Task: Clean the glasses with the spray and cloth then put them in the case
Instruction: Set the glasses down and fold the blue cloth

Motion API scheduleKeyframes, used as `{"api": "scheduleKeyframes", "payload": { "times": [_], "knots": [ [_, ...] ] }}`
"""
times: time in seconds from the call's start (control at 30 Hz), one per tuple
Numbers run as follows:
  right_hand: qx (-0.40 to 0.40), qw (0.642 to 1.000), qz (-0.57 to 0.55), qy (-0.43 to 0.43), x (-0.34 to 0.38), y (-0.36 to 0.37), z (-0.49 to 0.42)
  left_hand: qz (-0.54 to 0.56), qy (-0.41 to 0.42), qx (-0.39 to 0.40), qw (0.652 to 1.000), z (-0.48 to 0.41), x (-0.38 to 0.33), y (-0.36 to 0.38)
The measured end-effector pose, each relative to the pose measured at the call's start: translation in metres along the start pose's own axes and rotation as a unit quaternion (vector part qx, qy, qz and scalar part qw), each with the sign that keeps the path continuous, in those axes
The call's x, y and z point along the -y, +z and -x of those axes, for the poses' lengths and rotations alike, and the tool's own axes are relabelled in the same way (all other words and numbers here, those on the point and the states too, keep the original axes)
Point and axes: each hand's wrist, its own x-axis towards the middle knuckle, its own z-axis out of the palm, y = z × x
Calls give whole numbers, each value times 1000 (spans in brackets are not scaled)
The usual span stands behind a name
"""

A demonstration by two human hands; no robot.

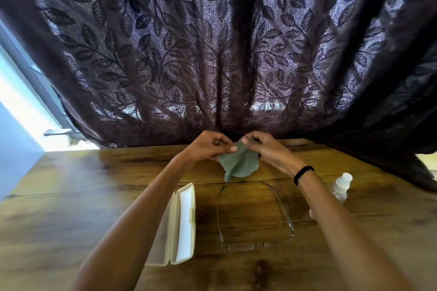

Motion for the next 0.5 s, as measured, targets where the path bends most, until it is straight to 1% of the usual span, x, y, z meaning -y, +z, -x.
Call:
{"api": "scheduleKeyframes", "payload": {
  "times": [0.03,0.1,0.17,0.2,0.3,0.37,0.4,0.43,0.5],
  "knots": [
    [-6,1000,27,-11,-1,-1,-1,3,-5,7,1000,0,0,-2],
    [-65,994,81,-34,-3,-4,-4,1,-12,13,1000,0,2,-6],
    [-132,985,102,-41,-4,-8,-8,-12,-8,-1,1000,0,4,-10],
    [-149,982,107,-38,-5,-11,-9,-19,-4,-15,1000,-1,5,-13],
    [-160,982,100,-34,-7,-18,-12,-52,-3,-57,997,-5,7,-20],
    [-168,981,89,-37,-6,-19,-14,-141,-11,-85,986,-12,8,-24],
    [-170,981,82,-39,-4,-19,-16,-194,-16,-99,976,-15,7,-24],
    [-170,982,69,-43,-1,-18,-19,-225,-17,-119,967,-18,6,-25],
    [-180,981,14,-64,6,-18,-23,-218,11,-179,959,-22,0,-26]
  ]
}}
